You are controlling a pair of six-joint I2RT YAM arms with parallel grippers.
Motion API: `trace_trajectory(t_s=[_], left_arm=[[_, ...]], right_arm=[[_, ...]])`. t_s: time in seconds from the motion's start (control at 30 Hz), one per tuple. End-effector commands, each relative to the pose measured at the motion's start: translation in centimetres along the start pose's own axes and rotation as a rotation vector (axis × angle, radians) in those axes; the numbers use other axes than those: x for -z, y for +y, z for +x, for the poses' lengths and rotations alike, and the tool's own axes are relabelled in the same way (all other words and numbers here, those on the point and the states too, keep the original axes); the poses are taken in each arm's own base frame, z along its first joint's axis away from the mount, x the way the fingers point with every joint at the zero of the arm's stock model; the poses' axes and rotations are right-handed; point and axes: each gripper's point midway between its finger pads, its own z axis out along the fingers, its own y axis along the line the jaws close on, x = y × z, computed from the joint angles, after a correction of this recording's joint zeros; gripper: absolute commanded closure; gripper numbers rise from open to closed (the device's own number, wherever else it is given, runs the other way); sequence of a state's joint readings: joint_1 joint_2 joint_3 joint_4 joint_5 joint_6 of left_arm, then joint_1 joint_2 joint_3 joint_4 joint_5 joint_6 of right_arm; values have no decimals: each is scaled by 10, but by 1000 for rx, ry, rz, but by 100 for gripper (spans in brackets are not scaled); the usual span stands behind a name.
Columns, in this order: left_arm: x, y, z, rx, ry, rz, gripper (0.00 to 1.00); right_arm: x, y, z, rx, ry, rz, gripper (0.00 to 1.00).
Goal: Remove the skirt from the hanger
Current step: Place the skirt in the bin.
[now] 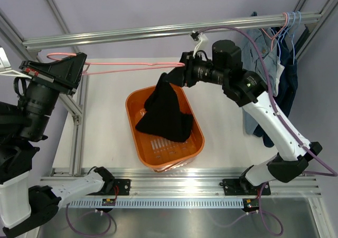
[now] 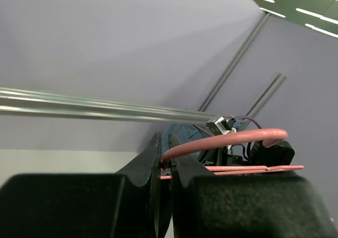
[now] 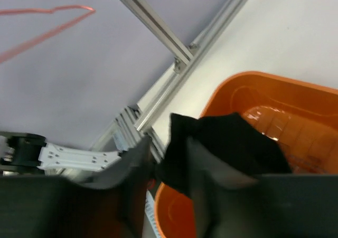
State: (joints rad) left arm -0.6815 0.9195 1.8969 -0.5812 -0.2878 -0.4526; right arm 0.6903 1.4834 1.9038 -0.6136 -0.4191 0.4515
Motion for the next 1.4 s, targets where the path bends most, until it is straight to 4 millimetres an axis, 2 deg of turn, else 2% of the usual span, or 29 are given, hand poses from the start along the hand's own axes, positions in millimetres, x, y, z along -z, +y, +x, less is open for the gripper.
trace_trajectory(t_s=[0.0,0.03,0.07,0.1,0.13,0.17,0.2,0.23,0.27,0.37,0.4,0.43,0.47,0.53,0.57,0.63,0.7,0.73,0.8,0.83,0.87,0.9,0.93,0.97,1.03,1.13,1.2,1.23,1.37], left_arm=[[-4,16,-6,27,-8,-121,100],[-3,26,0,19,21,-179,100],[-12,31,11,38,50,-219,100],[-10,30,3,47,40,-230,100],[-8,41,12,35,74,-290,100],[-13,44,20,35,99,-309,100],[-13,46,24,29,109,-319,100],[-10,52,31,16,137,-347,100],[-9,56,36,14,153,-363,100],[-1,73,51,-6,191,-439,100],[5,78,48,-4,173,-459,100],[5,85,60,-5,190,-485,100],[7,89,62,-1,187,-498,100],[11,97,64,14,167,-541,100],[11,103,71,8,178,-563,100],[14,109,71,20,159,-596,100],[14,113,74,21,157,-617,100],[15,114,74,14,152,-620,100],[15,117,78,7,153,-627,100],[15,118,80,7,153,-627,100],[20,118,76,16,139,-618,100],[22,119,77,18,135,-615,100],[19,118,80,7,129,-591,100],[24,117,75,17,111,-571,100],[21,113,76,-9,111,-531,100],[21,111,77,-30,126,-506,100],[19,104,74,-21,111,-465,100],[22,99,75,-20,120,-425,100],[25,98,75,-47,141,-410,100]], right_arm=[[2,0,-4,35,-87,40,51],[-1,-15,0,25,-99,110,34],[-3,-17,9,21,-89,134,26],[-8,-29,24,5,-67,170,4],[-8,-40,27,-18,-91,228,1],[3,-32,18,-27,-150,223,0],[3,-44,32,-57,-145,253,1],[9,-46,31,-96,-184,274,1],[25,-42,24,-114,-234,285,1],[43,-39,22,-198,-285,331,1],[44,-31,21,-237,-316,328,1],[50,-23,17,-252,-348,312,1],[51,-14,9,-257,-395,284,0],[49,4,9,-265,-440,262,1],[47,17,1,-276,-490,219,1],[34,31,11,-313,-499,195,1],[28,45,6,-327,-542,177,1],[13,56,16,-320,-517,160,1],[3,77,6,-341,-544,87,3],[-14,77,14,-341,-521,98,6],[-14,94,-1,-366,-558,45,8],[-21,98,-3,-366,-557,38,12],[-37,100,3,-353,-535,39,13],[-38,107,-6,-356,-550,26,13],[-51,108,-5,-355,-550,25,17],[-57,114,-10,-364,-574,0,21],[-59,117,-14,-366,-590,-12,20],[-66,114,-11,-364,-586,-1,20],[-73,117,-15,-366,-601,-11,20]])
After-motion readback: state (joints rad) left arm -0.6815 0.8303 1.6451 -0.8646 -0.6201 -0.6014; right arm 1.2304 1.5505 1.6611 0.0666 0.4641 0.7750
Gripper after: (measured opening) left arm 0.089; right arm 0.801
